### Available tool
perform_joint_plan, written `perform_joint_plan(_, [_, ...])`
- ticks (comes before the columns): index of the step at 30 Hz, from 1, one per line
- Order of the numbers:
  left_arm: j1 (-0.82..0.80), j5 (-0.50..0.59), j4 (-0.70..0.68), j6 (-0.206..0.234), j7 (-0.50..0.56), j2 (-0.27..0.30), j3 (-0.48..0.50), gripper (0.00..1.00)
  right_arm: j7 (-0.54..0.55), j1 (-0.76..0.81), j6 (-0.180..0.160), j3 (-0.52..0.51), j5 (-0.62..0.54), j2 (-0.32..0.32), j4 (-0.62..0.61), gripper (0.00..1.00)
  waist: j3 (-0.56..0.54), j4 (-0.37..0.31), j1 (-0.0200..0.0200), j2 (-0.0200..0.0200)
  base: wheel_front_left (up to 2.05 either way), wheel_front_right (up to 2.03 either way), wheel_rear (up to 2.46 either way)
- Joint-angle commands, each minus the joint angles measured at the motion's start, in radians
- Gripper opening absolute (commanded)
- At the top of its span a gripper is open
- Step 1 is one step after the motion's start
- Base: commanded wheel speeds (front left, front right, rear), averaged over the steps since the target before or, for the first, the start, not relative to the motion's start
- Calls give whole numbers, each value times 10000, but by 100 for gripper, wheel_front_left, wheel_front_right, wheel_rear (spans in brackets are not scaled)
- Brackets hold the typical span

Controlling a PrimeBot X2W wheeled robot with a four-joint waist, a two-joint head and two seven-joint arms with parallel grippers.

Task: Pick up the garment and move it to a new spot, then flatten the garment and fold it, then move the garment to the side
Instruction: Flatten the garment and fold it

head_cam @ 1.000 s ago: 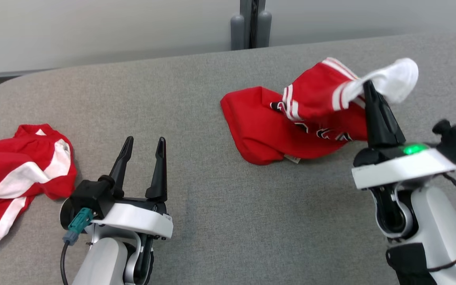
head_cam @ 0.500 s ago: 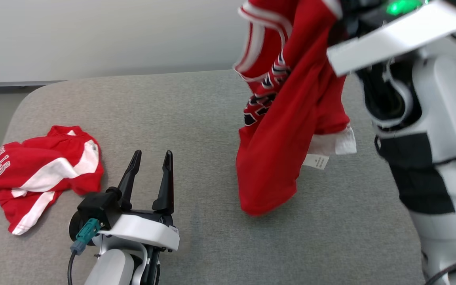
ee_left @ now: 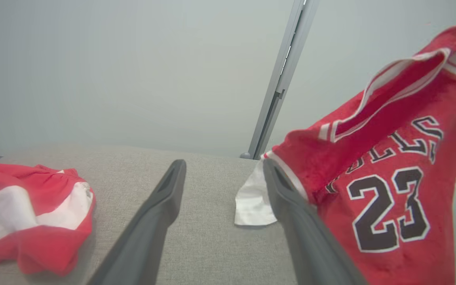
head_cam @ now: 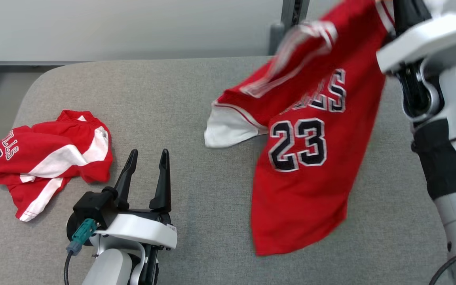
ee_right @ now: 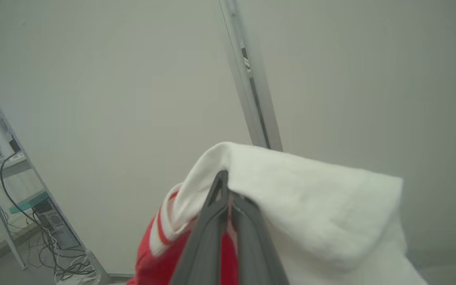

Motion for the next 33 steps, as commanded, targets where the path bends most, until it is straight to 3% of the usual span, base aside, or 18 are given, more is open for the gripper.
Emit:
perform_joint_plan(1, [-216, 32, -31, 9, -25, 34, 51, 100, -60, 208, 1, -191, -343, -174, 566, 0, 122, -70, 0, 0, 0, 0, 0])
perform_joint_plan(10, [-481, 129, -5, -110, -25, 37, 34, 100, -797, 51, 1, -2343, -1851, -1184, 4351, 0, 538, -240, 0, 0, 0, 0, 0])
perform_joint_plan(11, [-480, 135, 17, -125, -25, 37, 21, 100, -847, 11, -1, -2671, -2114, -1446, 4798, 100, 564, -240, 0, 0, 0, 0, 0])
perform_joint_plan(18, [-560, 181, 93, -153, -25, 31, 87, 100, -1086, -274, 1, -4391, -3632, -1825, 5421, 100, 607, -291, 0, 0, 0, 0, 0])
perform_joint_plan(24, [-356, 204, 152, -140, -25, 36, 157, 100, -1225, -712, 1, -5348, -4264, -1175, 5257, 100, 231, -496, 0, 0, 0, 0, 0])
perform_joint_plan(28, [-159, 197, 140, -104, -25, 37, 221, 100, -1271, -586, 1, -5130, -4121, -404, 3969, 100, -97, -652, 0, 0, 0, 0, 0])
perform_joint_plan(32, [19, 190, 32, -67, -25, 33, 291, 100, -1247, 563, 2, -3734, -3149, 167, 1502, 100, -408, -807, 0, 0, 0, 0, 0])
perform_joint_plan(33, [19, 190, 32, -67, -25, 33, 291, 100, -1247, 563, 2, -3734, -3149, 167, 1502, 100, -408, -807, 0, 0, 0, 0, 0])
